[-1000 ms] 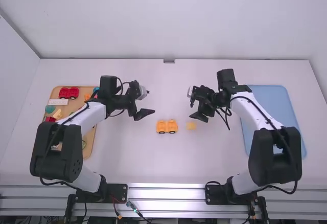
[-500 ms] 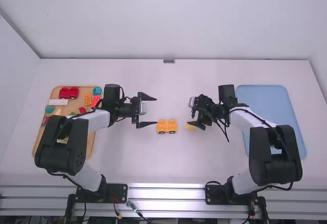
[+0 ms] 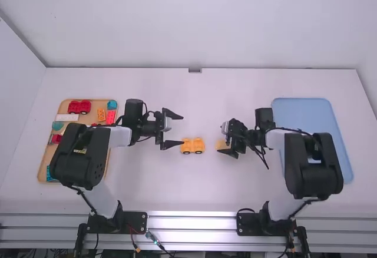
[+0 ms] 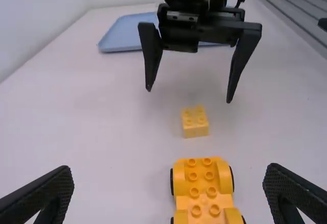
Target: Assemble lego blocks to make yellow taxi
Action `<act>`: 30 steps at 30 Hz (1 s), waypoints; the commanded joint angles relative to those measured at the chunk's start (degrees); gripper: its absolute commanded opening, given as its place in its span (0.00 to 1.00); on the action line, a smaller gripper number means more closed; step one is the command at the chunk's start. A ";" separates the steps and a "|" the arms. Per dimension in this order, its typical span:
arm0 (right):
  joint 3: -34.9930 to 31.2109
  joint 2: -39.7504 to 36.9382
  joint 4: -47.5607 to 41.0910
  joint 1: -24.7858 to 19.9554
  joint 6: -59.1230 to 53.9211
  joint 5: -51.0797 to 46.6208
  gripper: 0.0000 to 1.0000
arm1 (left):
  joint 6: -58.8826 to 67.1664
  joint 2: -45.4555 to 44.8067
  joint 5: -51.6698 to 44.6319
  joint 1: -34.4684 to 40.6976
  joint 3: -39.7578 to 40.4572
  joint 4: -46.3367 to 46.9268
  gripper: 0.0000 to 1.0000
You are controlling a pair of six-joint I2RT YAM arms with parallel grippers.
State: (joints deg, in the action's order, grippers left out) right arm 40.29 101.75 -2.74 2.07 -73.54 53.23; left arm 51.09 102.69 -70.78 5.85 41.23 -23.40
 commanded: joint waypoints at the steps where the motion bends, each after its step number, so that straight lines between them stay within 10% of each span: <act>1: 1.62 4.17 -0.46 -1.01 -1.75 4.20 0.99 | -0.55 0.39 -1.86 0.59 -0.37 0.15 0.99; 20: 9.66 16.61 -9.49 -1.29 -14.25 5.49 0.73 | -0.74 0.39 -1.88 0.92 -0.37 0.37 0.99; 30: 9.62 17.84 -8.41 -1.29 -13.75 5.44 0.44 | -0.74 0.39 -1.86 0.92 -0.37 0.39 0.99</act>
State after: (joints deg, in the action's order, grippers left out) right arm 49.34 118.65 -11.05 0.95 -87.39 57.93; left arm 50.57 102.69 -70.78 6.33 41.23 -23.22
